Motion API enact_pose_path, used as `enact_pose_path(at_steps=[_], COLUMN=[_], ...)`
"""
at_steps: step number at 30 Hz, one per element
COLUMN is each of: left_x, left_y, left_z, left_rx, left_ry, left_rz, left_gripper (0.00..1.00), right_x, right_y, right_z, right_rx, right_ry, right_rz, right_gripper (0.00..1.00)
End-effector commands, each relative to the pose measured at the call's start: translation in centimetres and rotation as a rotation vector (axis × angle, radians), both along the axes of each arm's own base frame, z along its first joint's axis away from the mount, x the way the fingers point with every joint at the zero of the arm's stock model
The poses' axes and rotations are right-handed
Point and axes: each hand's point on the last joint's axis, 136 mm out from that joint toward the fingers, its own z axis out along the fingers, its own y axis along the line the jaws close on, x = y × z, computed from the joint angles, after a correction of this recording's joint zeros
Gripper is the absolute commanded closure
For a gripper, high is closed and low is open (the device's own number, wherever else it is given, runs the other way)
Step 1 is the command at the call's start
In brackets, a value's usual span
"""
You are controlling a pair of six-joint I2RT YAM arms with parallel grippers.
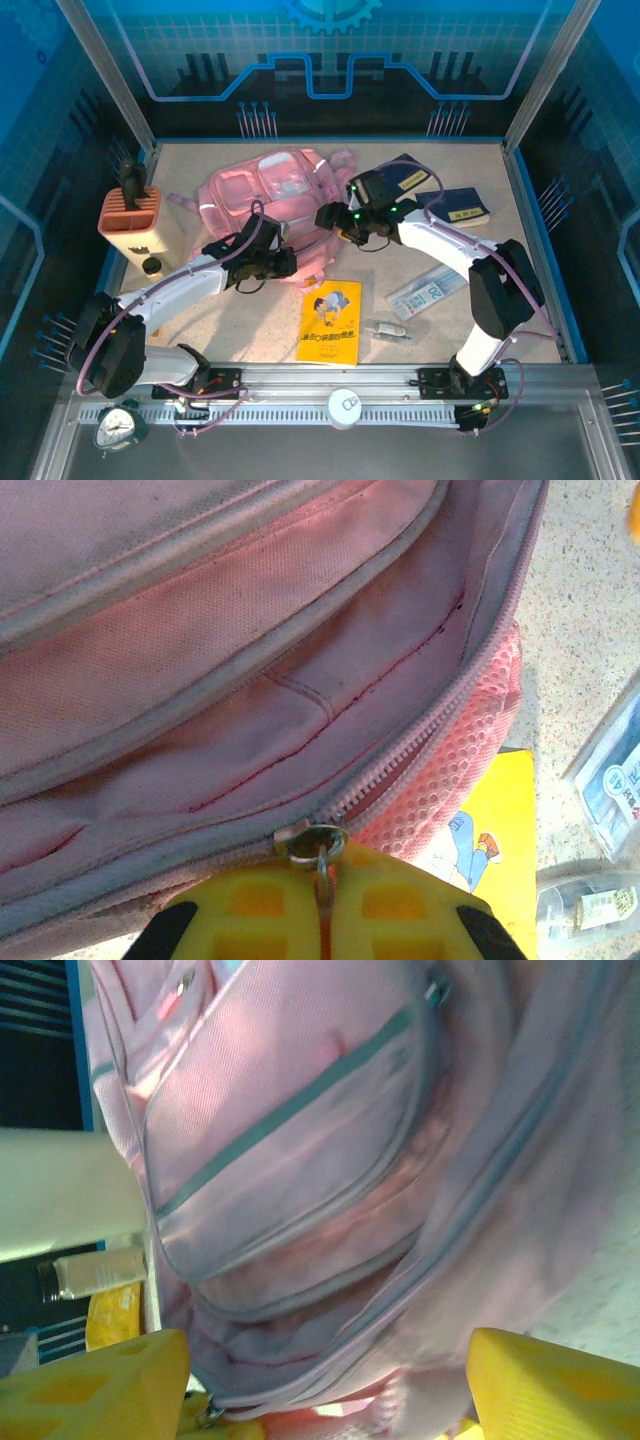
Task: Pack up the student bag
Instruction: Unzip the student bag at the top-center of the table.
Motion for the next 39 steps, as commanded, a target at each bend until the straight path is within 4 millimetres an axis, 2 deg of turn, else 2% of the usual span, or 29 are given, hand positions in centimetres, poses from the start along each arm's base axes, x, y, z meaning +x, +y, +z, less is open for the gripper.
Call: enact_pose_path(at_steps=[1, 6, 12, 15, 19, 21, 25, 29, 34, 39], left_x=[1.4, 1.3, 1.5, 1.5, 1.5, 1.5, 1.2, 0.6, -0.7, -1.9], left_y=[-1.7, -1.7, -2.2, -2.4, -2.5, -2.7, -2.5, -2.0, 0.5, 4.0], left_z=[2.8, 2.9, 3.1, 3.3, 3.4, 3.5, 3.5, 3.7, 3.0, 1.4], left_rx=[-0.077, -0.071, -0.083, -0.091, -0.095, -0.096, -0.085, -0.064, 0.016, 0.085], left_ry=[-0.072, -0.08, -0.084, -0.095, -0.095, -0.092, -0.087, -0.086, -0.068, -0.035], left_rz=[-0.02, -0.029, -0.042, -0.048, -0.058, -0.066, -0.08, -0.085, -0.036, 0.05], left_gripper=[1.0, 1.0, 1.0, 1.0, 1.0, 1.0, 1.0, 1.0, 1.0, 1.0], right_x=[-1.0, -1.9, -2.5, -1.9, -1.1, -0.6, 0.4, 2.2, 4.8, 7.6], right_y=[-0.3, 0.5, 1.6, 2.2, 2.5, 2.2, 1.5, 0.3, -2.6, -5.1], right_z=[-1.5, -1.4, -3.7, -4.9, -5.6, -5.9, -5.7, -4.5, -2.9, -1.6], right_rx=[-0.046, -0.131, -0.209, -0.225, -0.297, -0.315, -0.335, -0.345, -0.384, -0.394], right_ry=[0.096, 0.081, 0.092, 0.101, 0.088, 0.078, 0.042, -0.008, -0.074, -0.117], right_rz=[-0.111, -0.166, -0.143, -0.129, -0.107, -0.115, -0.142, -0.165, -0.19, -0.171], right_gripper=[0.25, 0.24, 0.3, 0.34, 0.4, 0.49, 0.72, 0.93, 0.99, 1.0])
